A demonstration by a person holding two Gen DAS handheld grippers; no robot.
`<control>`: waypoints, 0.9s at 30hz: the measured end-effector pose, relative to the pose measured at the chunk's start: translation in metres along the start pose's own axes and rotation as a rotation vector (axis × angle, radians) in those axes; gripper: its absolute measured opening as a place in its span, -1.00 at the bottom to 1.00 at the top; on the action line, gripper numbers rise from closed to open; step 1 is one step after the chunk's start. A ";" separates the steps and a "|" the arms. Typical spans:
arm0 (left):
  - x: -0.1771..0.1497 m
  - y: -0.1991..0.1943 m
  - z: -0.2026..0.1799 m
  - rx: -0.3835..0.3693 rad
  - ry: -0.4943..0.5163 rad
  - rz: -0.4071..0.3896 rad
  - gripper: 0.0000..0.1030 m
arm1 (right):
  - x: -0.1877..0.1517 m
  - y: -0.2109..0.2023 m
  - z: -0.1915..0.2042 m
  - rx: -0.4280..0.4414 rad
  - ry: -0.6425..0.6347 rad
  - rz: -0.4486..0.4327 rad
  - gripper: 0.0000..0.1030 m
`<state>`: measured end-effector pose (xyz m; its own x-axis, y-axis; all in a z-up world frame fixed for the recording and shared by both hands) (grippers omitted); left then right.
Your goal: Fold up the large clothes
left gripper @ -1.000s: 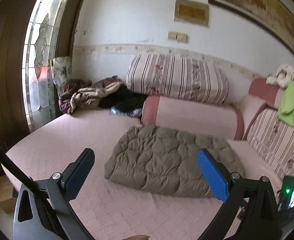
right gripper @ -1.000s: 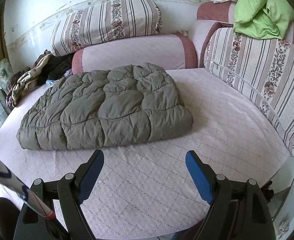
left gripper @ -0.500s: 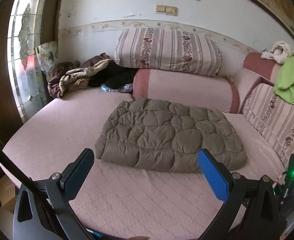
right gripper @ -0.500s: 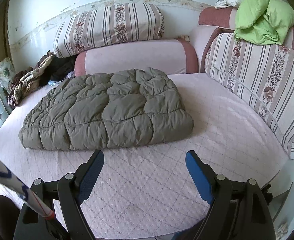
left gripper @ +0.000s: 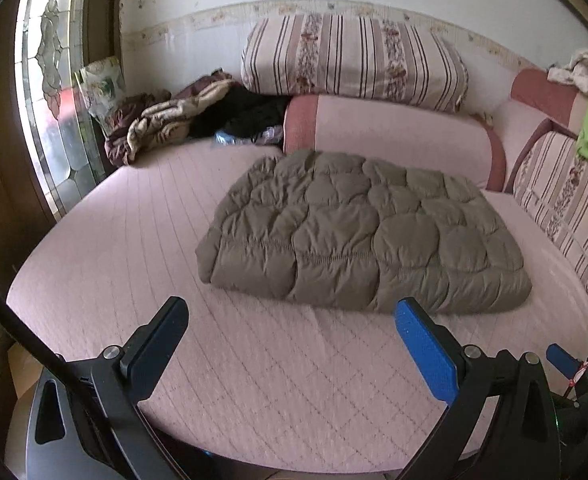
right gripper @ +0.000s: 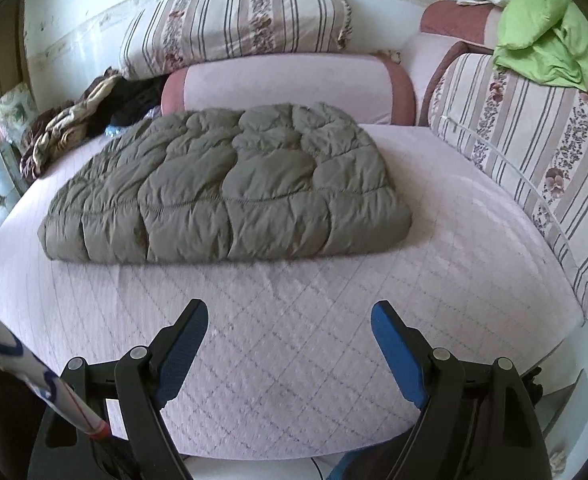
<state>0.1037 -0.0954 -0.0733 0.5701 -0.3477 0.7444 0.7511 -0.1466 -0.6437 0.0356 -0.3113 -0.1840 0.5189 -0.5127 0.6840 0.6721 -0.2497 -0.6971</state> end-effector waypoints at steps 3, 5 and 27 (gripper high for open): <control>-0.005 0.007 -0.004 0.002 0.017 0.022 0.99 | -0.005 0.004 0.003 -0.004 -0.008 0.019 0.69; -0.007 0.011 -0.005 0.006 0.026 0.035 0.99 | -0.006 0.005 0.004 -0.007 -0.015 0.026 0.69; -0.032 0.048 -0.010 -0.019 0.027 0.172 0.99 | -0.012 0.022 0.011 -0.066 -0.056 0.069 0.69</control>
<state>0.1180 -0.1004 -0.1300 0.6802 -0.3935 0.6185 0.6369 -0.1003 -0.7644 0.0499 -0.3016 -0.2050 0.5923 -0.4846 0.6437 0.5985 -0.2703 -0.7541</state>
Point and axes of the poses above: each gripper's, at about its wrist camera, not at the fingertips, and y roughly the way its jaws point, z to its left, x to its top, the point moved 8 cm from there along y, roughly the way its jaws point, and after that the axes turned 13 degrees about y, right-handed, at the moved point
